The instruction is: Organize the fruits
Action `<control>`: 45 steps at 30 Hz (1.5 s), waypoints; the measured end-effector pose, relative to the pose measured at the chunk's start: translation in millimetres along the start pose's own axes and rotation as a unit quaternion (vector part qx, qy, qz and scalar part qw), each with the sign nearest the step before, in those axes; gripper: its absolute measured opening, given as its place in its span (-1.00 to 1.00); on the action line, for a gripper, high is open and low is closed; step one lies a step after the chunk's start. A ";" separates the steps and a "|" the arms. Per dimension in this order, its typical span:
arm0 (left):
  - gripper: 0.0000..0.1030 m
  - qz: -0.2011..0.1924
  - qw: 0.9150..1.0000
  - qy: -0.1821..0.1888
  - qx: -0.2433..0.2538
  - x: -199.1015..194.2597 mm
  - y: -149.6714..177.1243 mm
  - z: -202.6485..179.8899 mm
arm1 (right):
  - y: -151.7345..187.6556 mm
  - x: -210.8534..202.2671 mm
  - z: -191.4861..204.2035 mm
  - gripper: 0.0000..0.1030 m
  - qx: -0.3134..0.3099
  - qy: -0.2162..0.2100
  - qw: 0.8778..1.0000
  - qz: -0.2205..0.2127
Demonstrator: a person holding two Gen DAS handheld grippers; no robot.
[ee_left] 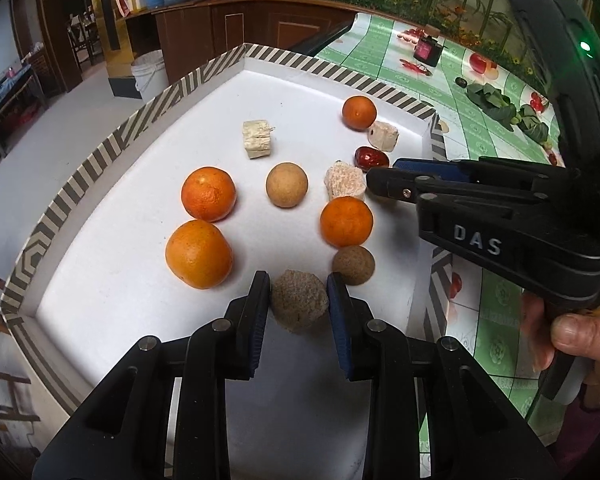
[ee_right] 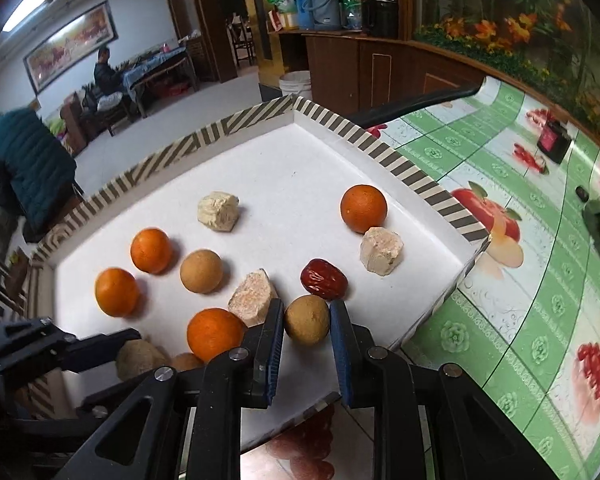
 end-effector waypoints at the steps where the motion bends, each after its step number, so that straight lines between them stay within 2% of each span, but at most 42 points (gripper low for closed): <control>1: -0.44 -0.001 1.000 0.000 0.000 0.3 0.2 -0.5 | 1.1 -0.5 -0.9 -0.56 0.001 -0.005 1.000 -0.003; 4: -0.42 -0.004 1.000 -0.005 0.003 1.2 0.9 -1.5 | 4.6 -4.1 -4.7 -0.56 0.010 -0.017 1.000 -0.015; 8: -0.25 -0.011 1.000 -0.008 0.004 0.4 1.3 -2.5 | 8.3 -15.2 -3.6 -0.51 0.021 -0.020 0.999 -0.028; 14: -0.25 -0.034 0.999 -0.014 0.000 -6.6 2.9 -4.8 | 17.7 -39.6 1.8 -0.50 0.031 -0.010 0.998 -0.055; 21: -0.25 -0.063 0.998 -0.010 -0.014 -20.6 2.5 -9.6 | 33.5 -72.7 0.0 -0.50 0.049 0.014 0.994 -0.100; 25: -0.25 -0.079 0.997 -0.015 -0.006 -28.4 3.4 -16.0 | 41.7 -87.8 -5.7 -0.50 0.059 0.032 0.991 -0.117; 37: -0.25 -0.092 0.995 -0.017 0.018 -45.8 10.4 -39.5 | 62.2 -108.9 -7.3 -0.50 0.068 0.043 0.987 -0.136; 45: -0.25 -0.114 0.992 -0.028 0.037 -61.8 13.7 -54.2 | 71.4 -120.3 -7.0 -0.49 0.066 0.041 0.986 -0.145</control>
Point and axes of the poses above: each gripper's, at about its wrist camera, not at the fingertips, and x roughly the way its jaws point, z to its left, y to its underside, the point moved 1 cm from there along x, roughly the way its jaws point, and after that the axes turned 9 degrees about -x, right-handed, at the moved point
